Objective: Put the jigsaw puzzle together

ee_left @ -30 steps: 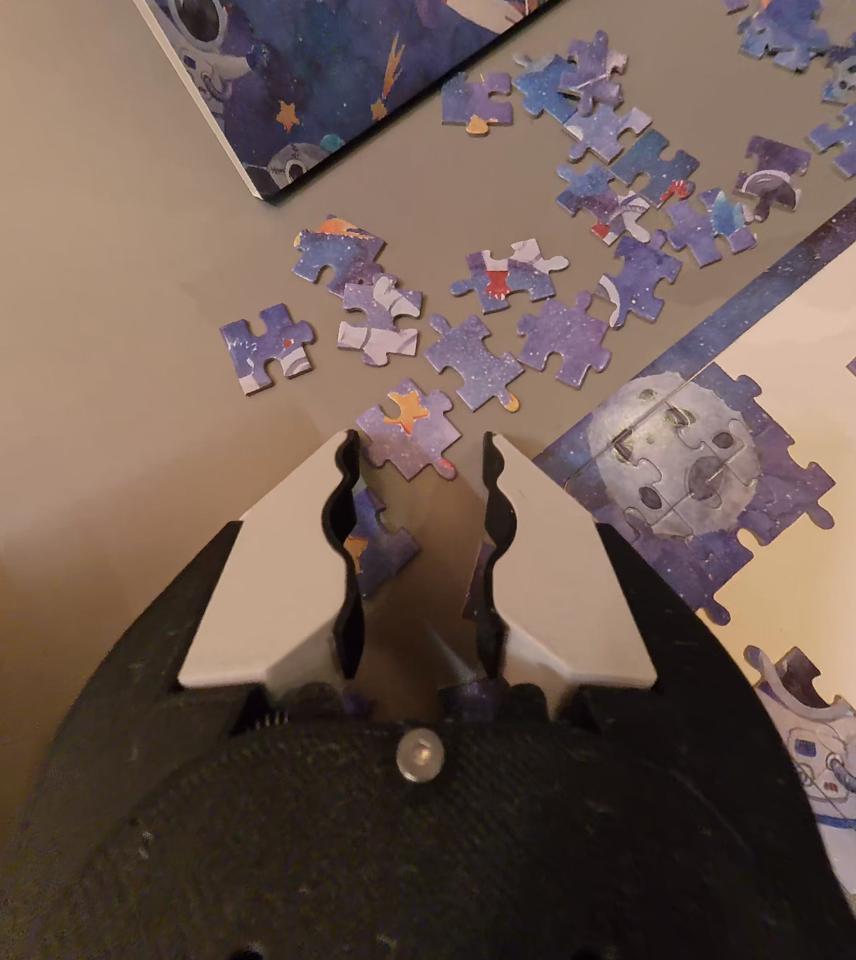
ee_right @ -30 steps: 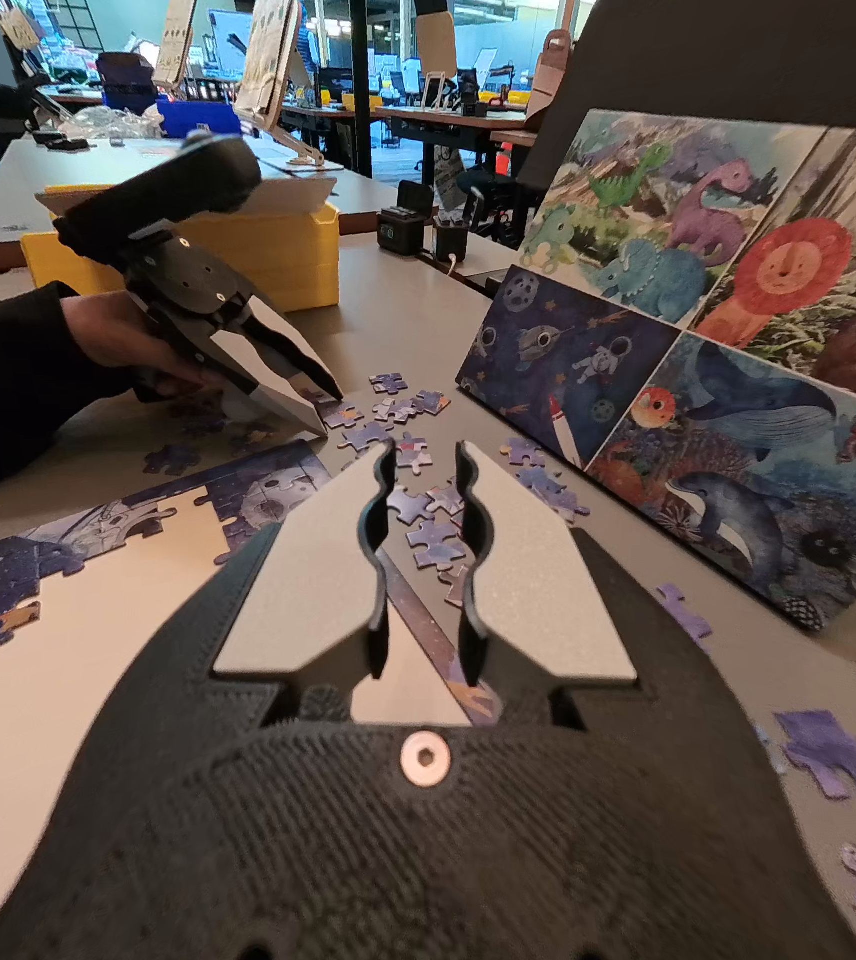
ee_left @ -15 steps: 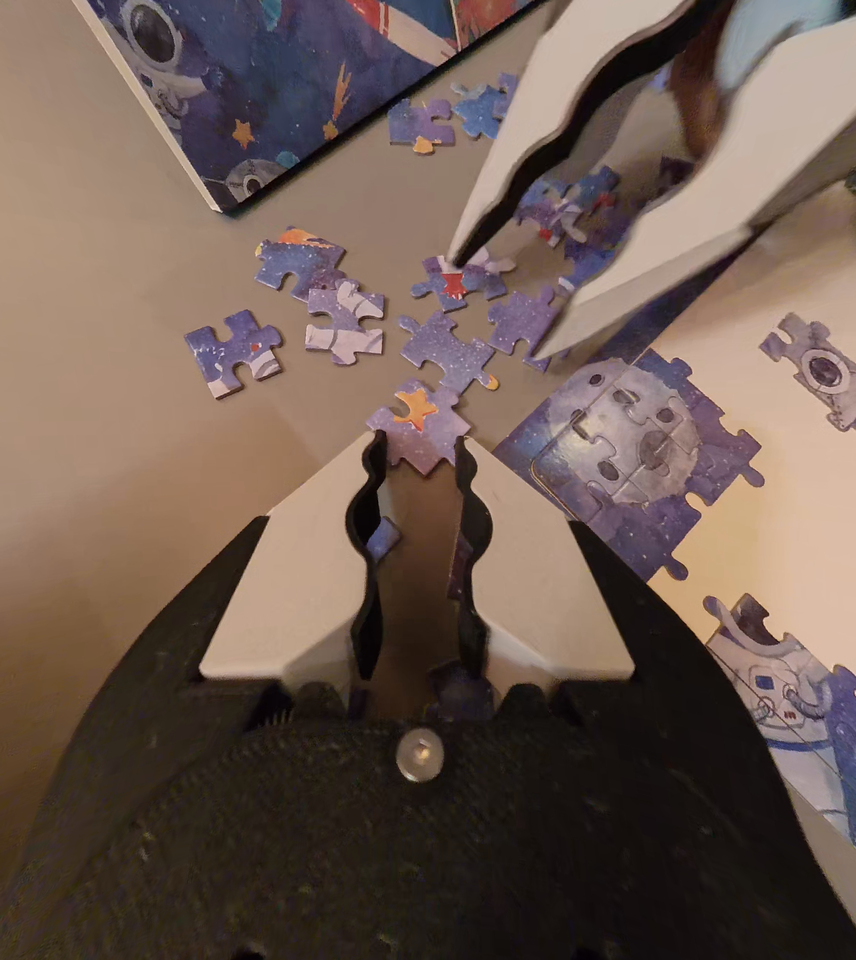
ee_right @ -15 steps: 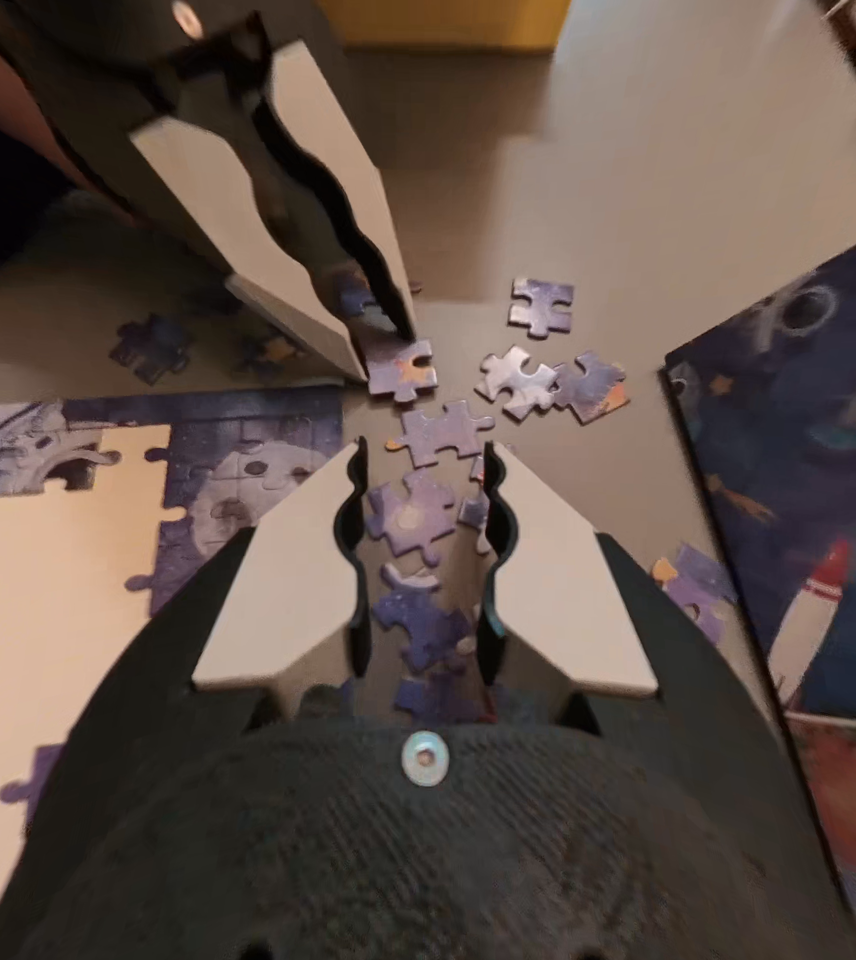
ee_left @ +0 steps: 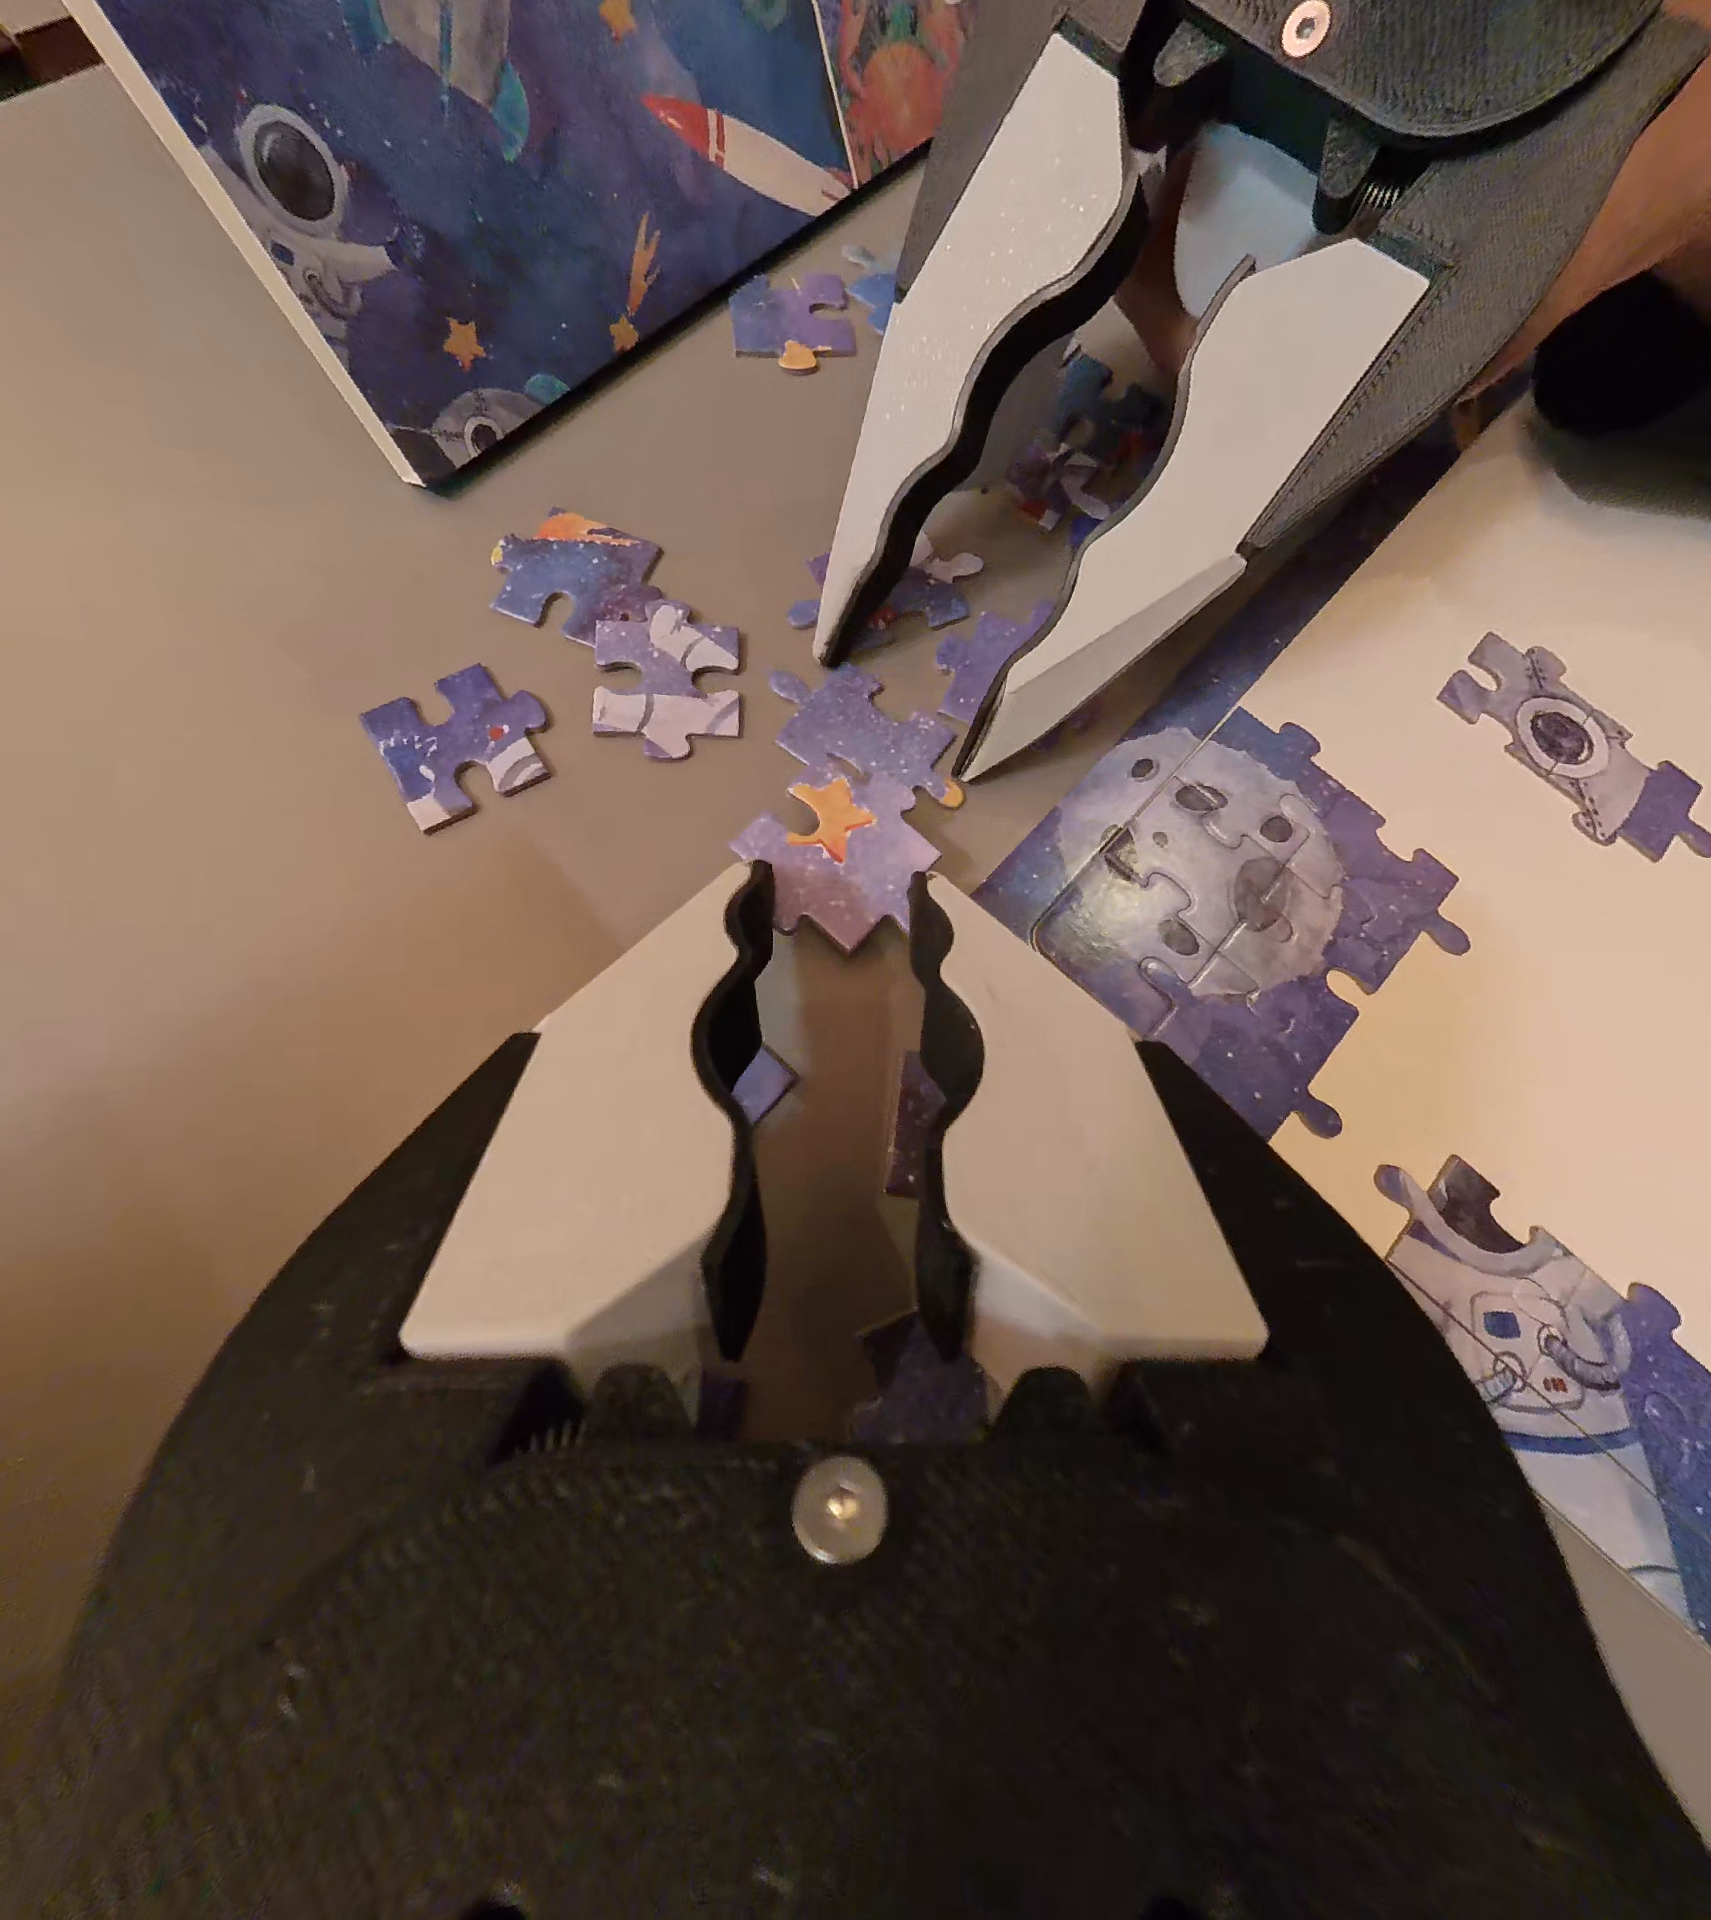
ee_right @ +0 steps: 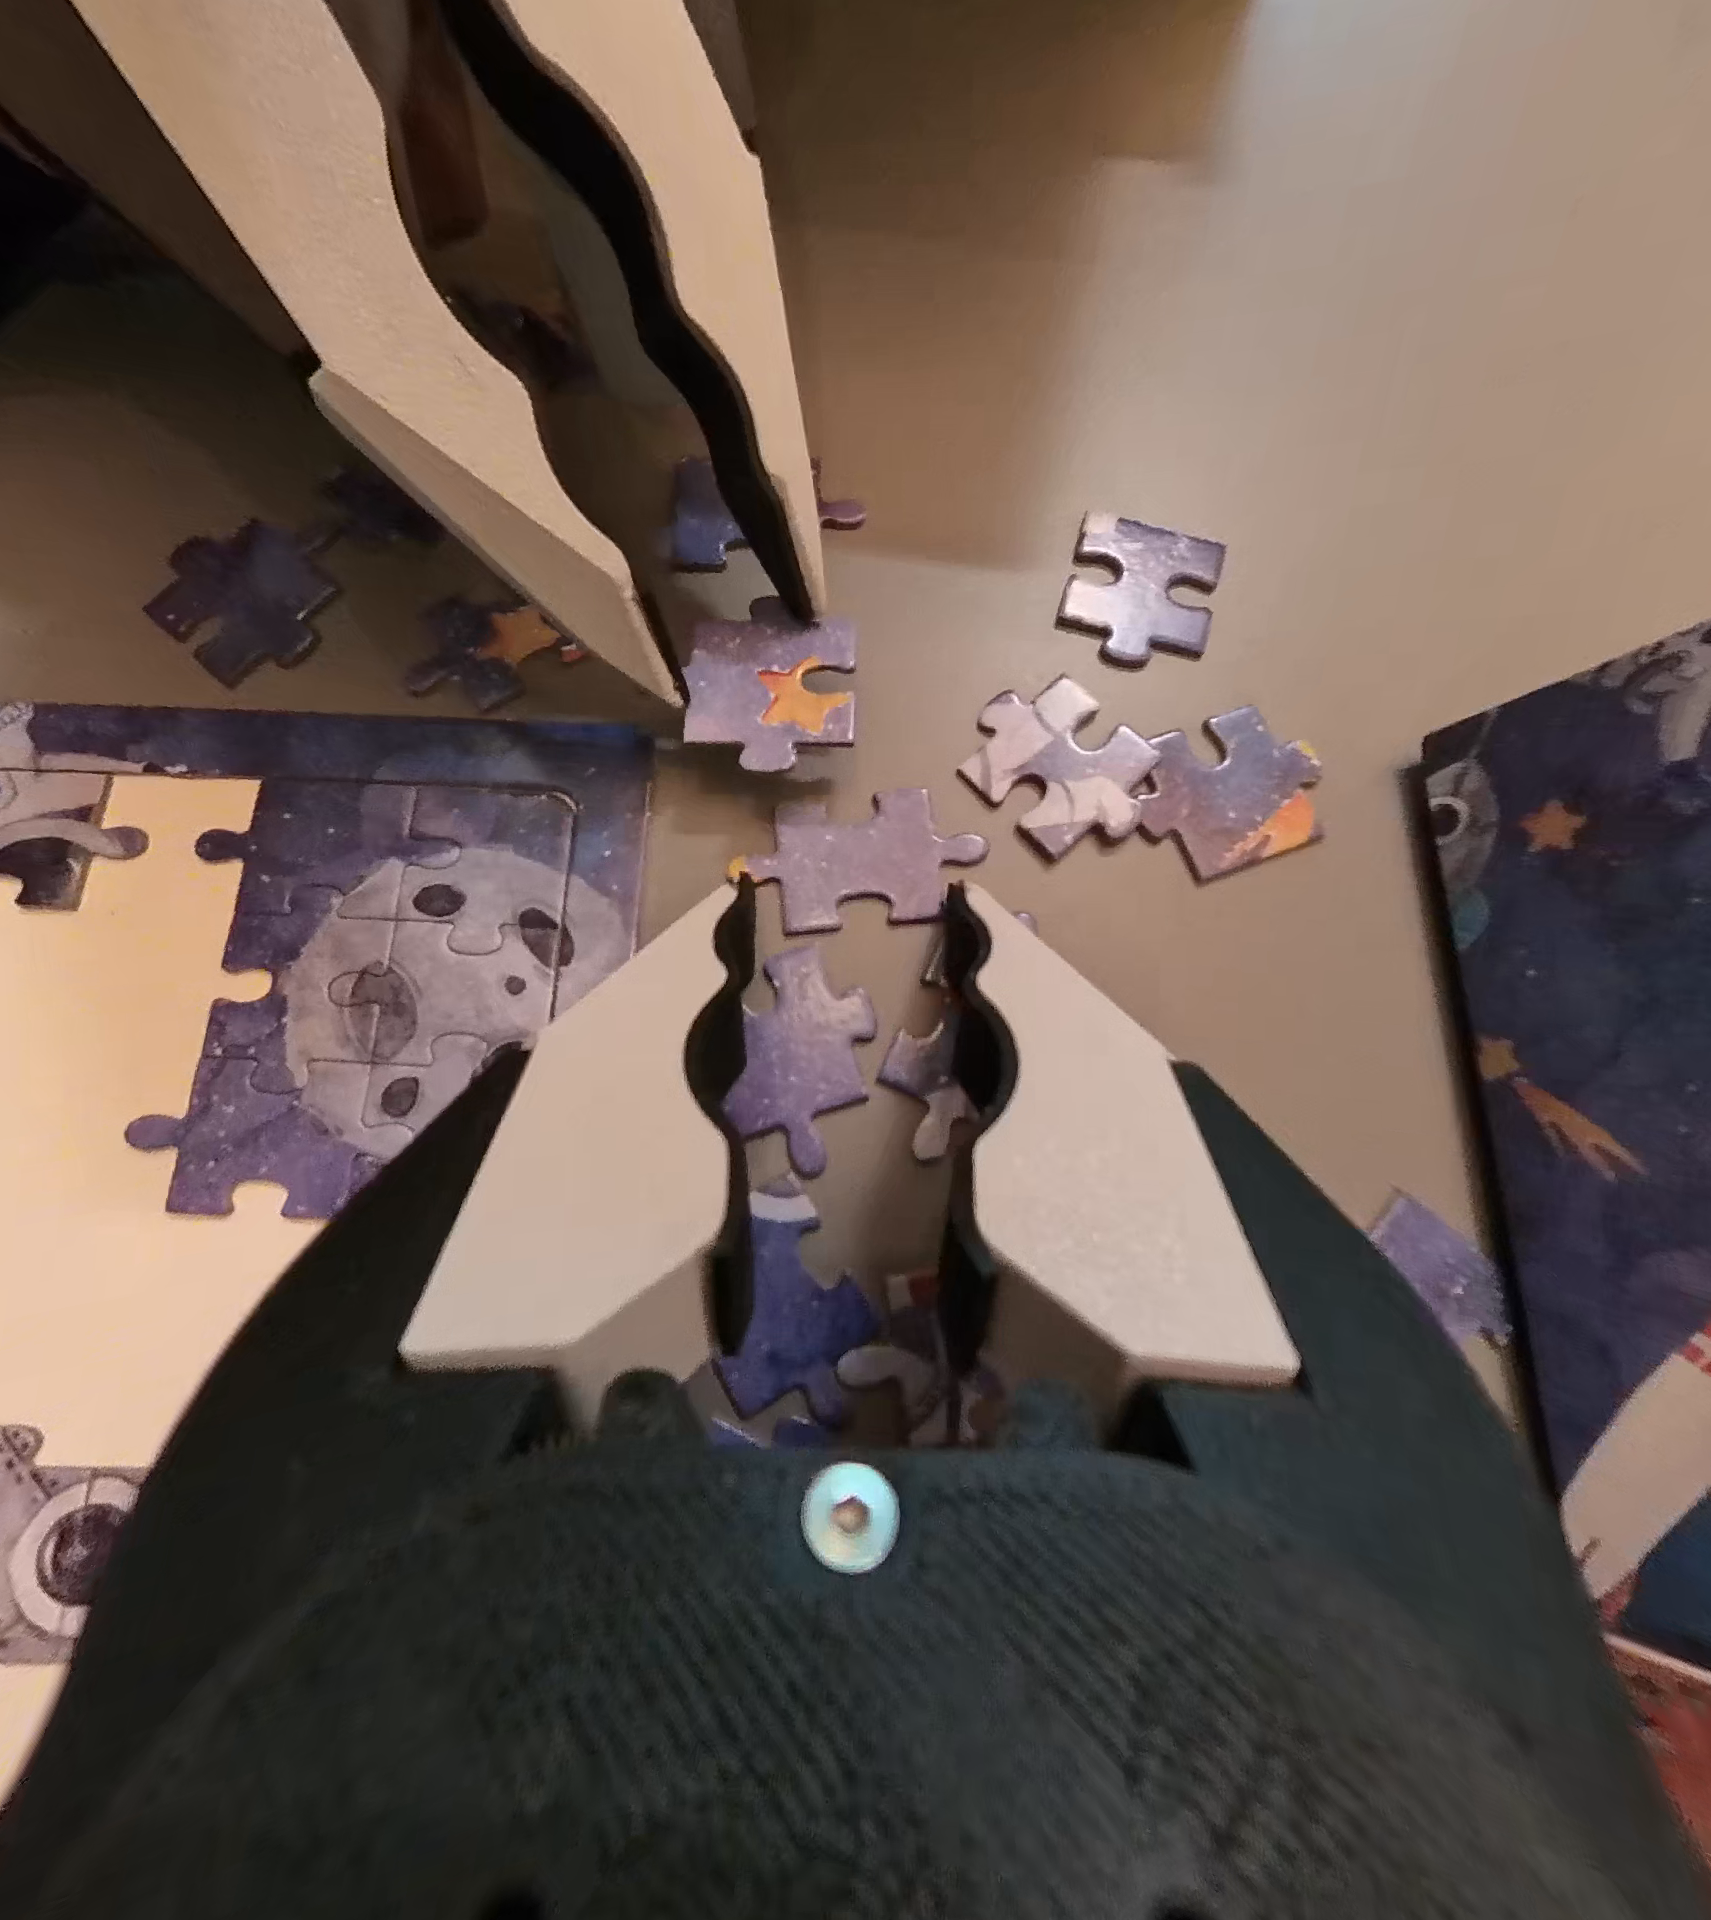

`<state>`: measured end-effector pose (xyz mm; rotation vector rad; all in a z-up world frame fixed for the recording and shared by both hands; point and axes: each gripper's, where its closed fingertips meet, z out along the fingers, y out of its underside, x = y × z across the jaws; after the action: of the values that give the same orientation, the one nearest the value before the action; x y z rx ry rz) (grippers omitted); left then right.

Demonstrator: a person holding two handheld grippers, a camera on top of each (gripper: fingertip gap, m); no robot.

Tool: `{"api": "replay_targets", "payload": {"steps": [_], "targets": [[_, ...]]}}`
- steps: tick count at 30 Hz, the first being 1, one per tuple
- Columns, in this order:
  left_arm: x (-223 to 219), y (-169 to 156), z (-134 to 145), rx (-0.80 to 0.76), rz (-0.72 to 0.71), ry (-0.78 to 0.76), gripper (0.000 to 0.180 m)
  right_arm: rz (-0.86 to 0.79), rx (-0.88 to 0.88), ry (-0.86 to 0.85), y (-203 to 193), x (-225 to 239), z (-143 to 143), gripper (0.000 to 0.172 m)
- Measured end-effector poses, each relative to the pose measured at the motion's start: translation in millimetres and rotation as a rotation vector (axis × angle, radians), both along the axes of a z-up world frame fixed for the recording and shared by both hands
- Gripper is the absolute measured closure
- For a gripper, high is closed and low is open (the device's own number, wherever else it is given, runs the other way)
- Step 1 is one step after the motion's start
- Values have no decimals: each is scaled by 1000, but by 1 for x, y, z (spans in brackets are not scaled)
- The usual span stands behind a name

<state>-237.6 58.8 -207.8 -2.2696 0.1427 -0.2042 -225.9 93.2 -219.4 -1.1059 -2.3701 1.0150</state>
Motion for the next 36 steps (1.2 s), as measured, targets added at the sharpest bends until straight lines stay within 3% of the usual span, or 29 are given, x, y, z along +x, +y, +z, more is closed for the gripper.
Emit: {"api": "replay_targets", "payload": {"steps": [7,8,9,27,36], "targets": [[2,0,4,21,-11,-7,158,67,19,-27,-2,1,0,138],[1,0,4,23,-10,-2,175,71,22,-29,-2,1,0,138],[0,-1,4,26,-11,6,176,71,22,-30,-2,1,0,138],[-5,-2,-4,-12,10,39,149,36,-5,-8,3,-2,5,143],[-7,-1,-14,-67,24,77,146,-113,-68,50,10,-18,22,143]]}}
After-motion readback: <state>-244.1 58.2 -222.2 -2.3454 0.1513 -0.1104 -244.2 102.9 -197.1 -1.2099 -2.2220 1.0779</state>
